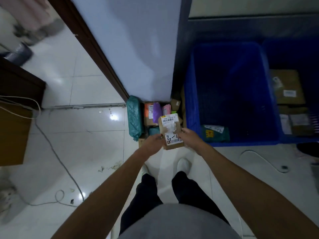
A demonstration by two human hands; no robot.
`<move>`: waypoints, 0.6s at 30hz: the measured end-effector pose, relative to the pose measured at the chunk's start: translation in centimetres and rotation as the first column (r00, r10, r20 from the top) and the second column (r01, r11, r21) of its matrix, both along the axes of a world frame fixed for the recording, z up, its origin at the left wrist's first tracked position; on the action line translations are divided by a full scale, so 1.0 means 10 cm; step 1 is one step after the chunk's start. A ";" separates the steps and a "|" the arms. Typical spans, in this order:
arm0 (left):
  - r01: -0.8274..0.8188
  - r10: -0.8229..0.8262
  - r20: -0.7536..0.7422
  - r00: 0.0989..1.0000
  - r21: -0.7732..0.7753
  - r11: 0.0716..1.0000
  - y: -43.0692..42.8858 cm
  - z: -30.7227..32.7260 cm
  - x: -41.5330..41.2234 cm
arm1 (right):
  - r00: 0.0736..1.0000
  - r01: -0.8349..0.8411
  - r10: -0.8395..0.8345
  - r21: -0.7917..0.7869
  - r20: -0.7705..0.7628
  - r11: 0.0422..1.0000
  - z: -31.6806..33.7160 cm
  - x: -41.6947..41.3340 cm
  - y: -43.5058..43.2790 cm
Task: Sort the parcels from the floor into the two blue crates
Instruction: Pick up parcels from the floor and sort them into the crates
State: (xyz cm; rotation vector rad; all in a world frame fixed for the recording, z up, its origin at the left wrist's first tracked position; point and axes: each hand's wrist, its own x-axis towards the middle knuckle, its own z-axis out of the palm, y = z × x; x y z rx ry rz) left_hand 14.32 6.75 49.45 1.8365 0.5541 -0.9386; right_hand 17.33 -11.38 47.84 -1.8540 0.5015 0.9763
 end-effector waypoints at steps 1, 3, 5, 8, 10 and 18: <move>-0.026 0.027 0.014 1.000 -0.026 0.999 -0.09 0.17 0.00 | 0.999 0.010 -0.011 0.006 0.033 1.000 0.11 -0.02 -0.10; -0.055 0.057 0.040 0.998 -0.053 0.997 -0.23 0.42 0.03 | 0.995 0.043 -0.045 0.017 0.093 0.999 0.27 -0.06 -0.26; -0.056 0.062 0.079 0.995 -0.073 0.996 -0.37 0.59 0.08 | 0.988 0.086 -0.093 0.060 0.125 0.995 0.34 -0.11 -0.40; -0.029 0.040 0.140 0.989 -0.084 0.996 -0.56 0.70 0.19 | 0.977 0.105 -0.117 0.079 0.178 0.991 0.41 -0.15 -0.58; -0.053 0.067 0.144 0.987 -0.100 0.994 -0.67 0.72 0.28 | 0.967 0.111 -0.123 0.064 0.223 0.992 0.52 -0.18 -0.64; -0.015 0.039 0.136 0.990 -0.176 0.984 -1.19 0.70 0.42 | 0.888 0.270 -0.127 -0.277 0.441 0.922 0.65 -0.30 -0.77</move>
